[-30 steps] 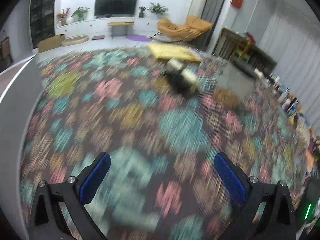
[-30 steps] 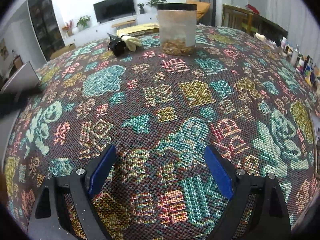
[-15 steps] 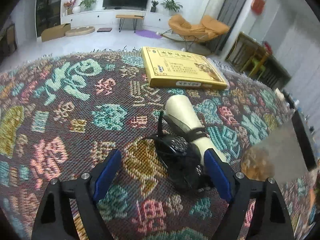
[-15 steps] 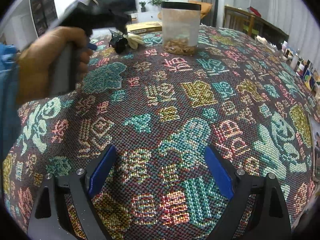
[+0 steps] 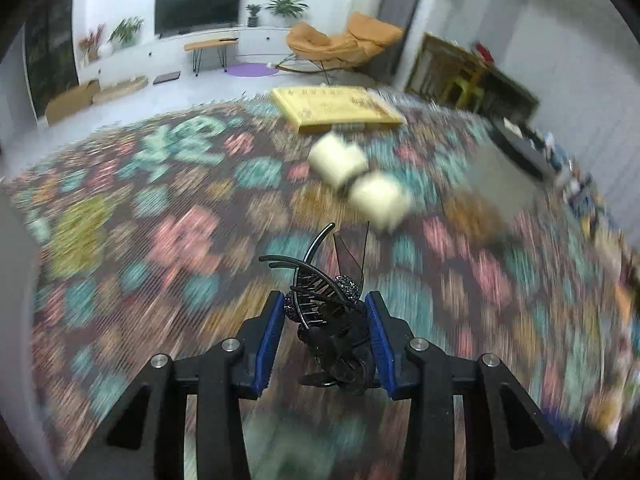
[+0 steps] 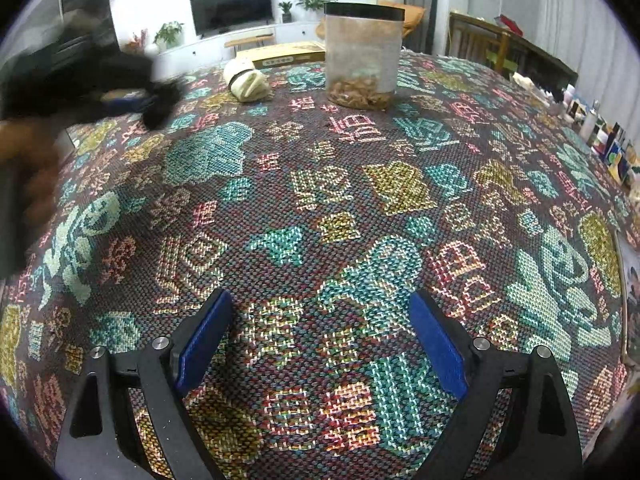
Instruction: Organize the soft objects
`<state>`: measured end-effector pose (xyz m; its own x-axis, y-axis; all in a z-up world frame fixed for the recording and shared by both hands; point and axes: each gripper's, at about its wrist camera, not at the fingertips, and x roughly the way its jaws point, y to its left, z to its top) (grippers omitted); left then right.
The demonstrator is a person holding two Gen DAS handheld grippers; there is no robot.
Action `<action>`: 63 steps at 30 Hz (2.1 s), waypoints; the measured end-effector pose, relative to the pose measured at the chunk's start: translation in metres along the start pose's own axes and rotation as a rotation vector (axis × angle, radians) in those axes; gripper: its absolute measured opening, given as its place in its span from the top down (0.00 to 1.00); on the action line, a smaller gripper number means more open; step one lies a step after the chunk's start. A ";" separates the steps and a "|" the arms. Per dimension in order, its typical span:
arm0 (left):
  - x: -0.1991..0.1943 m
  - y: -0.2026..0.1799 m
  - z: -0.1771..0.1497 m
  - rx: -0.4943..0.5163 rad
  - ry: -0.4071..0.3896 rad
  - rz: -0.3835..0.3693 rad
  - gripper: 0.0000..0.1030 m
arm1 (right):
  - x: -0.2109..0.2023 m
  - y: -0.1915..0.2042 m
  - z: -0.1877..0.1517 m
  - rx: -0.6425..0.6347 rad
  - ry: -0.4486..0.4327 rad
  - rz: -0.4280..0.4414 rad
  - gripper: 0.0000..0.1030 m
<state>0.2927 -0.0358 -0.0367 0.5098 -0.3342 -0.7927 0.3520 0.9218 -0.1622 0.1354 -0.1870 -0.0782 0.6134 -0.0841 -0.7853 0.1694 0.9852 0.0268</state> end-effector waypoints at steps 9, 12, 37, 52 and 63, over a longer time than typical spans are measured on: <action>-0.024 0.010 -0.086 0.009 0.018 0.190 0.07 | 0.000 0.000 0.000 -0.002 0.001 -0.003 0.11; -0.007 0.014 -0.094 0.004 0.033 0.229 0.07 | 0.000 0.000 0.000 -0.002 0.001 -0.002 0.11; -0.002 0.020 -0.097 -0.037 0.003 0.237 0.00 | 0.008 0.004 0.023 -0.053 0.060 0.050 0.09; -0.002 0.020 -0.096 -0.037 0.000 0.238 0.00 | 0.135 0.094 0.219 -0.335 0.059 0.017 0.13; -0.002 0.020 -0.095 -0.036 0.001 0.242 0.00 | 0.068 0.032 0.132 -0.218 0.075 0.257 0.62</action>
<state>0.2241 0.0023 -0.0944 0.5753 -0.1031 -0.8114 0.1917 0.9814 0.0112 0.2847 -0.1807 -0.0488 0.5547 0.1745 -0.8135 -0.1569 0.9822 0.1037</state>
